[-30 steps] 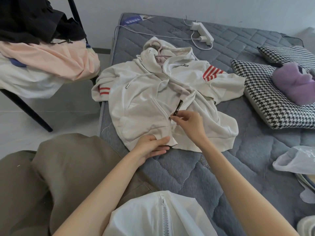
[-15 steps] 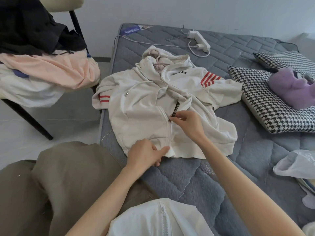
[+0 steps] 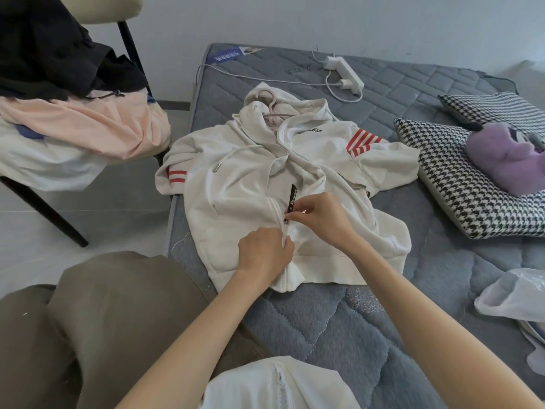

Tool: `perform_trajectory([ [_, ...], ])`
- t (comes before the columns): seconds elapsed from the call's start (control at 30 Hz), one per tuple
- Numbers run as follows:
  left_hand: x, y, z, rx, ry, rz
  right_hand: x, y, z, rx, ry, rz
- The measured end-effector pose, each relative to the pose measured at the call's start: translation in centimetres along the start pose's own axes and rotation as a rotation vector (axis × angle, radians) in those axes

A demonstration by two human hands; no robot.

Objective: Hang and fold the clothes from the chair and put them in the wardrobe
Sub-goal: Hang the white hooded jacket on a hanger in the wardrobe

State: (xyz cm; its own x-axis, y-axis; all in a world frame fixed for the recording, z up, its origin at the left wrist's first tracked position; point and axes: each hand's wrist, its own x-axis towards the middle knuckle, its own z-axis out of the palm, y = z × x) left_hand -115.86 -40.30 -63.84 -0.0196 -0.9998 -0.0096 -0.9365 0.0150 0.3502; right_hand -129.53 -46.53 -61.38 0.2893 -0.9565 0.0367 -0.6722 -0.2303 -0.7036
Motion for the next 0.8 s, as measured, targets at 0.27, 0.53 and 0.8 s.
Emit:
perform_trajectory([
  [0.27,-1.7,-2.0,0.7,-0.028,-0.216,0.041,5.3,-0.9,-1.6,0.073,0.308,0.08],
  [0.53,0.8,-1.2,-0.8,-0.122,0.029,-0.068,5.9,-2.8,-2.0,0.026,0.187,-0.032],
  [0.8,5.0,0.0,-0.4,0.019,0.388,-0.01,6.4,-2.8,-3.3,-0.004,0.127,-0.042],
])
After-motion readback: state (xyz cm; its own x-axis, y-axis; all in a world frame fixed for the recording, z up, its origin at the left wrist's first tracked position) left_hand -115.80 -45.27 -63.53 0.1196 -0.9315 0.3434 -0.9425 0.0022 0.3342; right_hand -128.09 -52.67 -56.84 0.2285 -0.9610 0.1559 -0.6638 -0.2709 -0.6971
